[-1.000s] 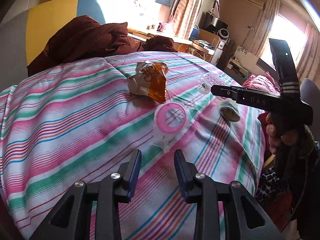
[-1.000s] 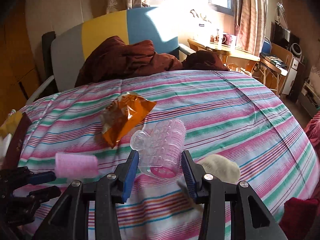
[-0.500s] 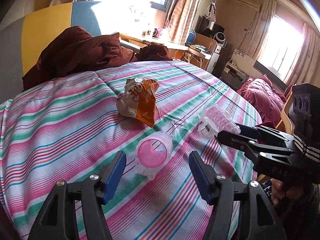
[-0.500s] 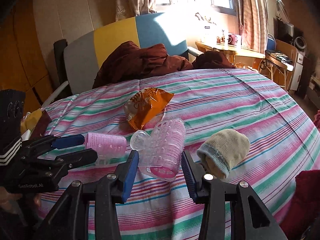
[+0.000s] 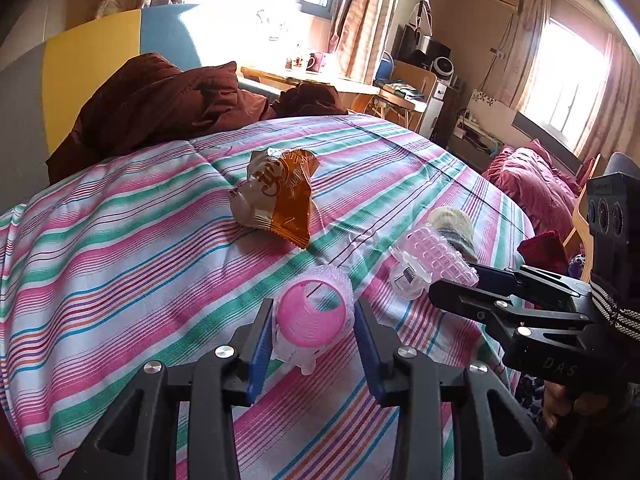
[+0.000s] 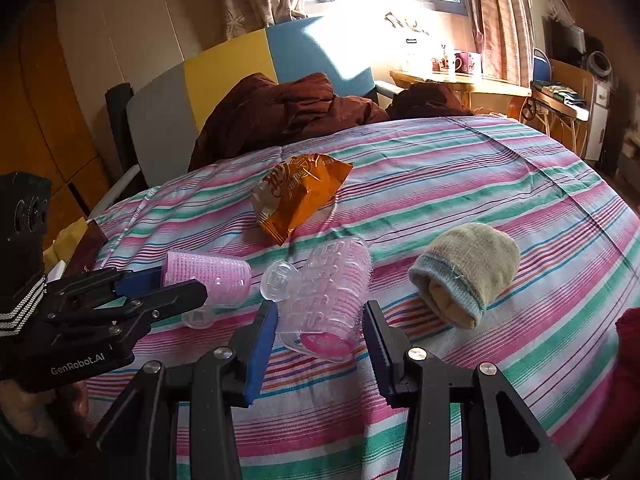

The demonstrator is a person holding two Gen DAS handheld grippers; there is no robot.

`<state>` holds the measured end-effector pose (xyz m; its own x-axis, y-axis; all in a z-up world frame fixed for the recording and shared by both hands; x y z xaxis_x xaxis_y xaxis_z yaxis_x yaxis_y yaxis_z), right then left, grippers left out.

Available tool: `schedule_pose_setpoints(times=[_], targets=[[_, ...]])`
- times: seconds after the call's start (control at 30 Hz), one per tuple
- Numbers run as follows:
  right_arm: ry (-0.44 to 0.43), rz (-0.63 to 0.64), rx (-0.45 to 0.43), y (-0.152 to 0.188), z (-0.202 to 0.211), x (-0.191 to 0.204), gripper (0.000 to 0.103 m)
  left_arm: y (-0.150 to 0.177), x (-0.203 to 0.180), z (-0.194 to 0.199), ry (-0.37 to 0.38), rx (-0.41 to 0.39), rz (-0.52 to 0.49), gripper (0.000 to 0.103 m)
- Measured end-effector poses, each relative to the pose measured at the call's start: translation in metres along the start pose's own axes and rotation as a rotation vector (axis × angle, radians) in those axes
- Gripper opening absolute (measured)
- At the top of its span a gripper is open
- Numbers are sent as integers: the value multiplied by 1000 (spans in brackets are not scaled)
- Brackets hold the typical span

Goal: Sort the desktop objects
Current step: 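Carry both hair rollers toward the gold tray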

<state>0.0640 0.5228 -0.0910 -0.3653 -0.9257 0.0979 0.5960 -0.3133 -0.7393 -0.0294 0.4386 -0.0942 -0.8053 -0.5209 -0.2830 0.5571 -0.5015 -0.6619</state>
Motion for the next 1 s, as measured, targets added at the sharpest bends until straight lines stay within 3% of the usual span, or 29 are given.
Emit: schedule_pose_setpoints(times=[0.53, 1.0], targets=[[-113, 92, -25, -6, 2, 76, 44, 30, 32, 85, -82, -128, 52, 39], [-267, 256, -66, -28, 9, 184, 43, 63, 125, 207, -204, -294, 255, 39]])
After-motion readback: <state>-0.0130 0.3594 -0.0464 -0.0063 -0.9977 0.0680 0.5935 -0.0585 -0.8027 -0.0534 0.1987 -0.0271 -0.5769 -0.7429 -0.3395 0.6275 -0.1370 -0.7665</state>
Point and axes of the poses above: each gripper's, at about its wrist camera, not at the fingertips, and z roughly against the way its jaws point, x to its left, y to its underside, the point moved 8 cm from there along -z, roughly the way its jaws point, and after that the axes turned 8 degrees about z, right-handed, at the moved point
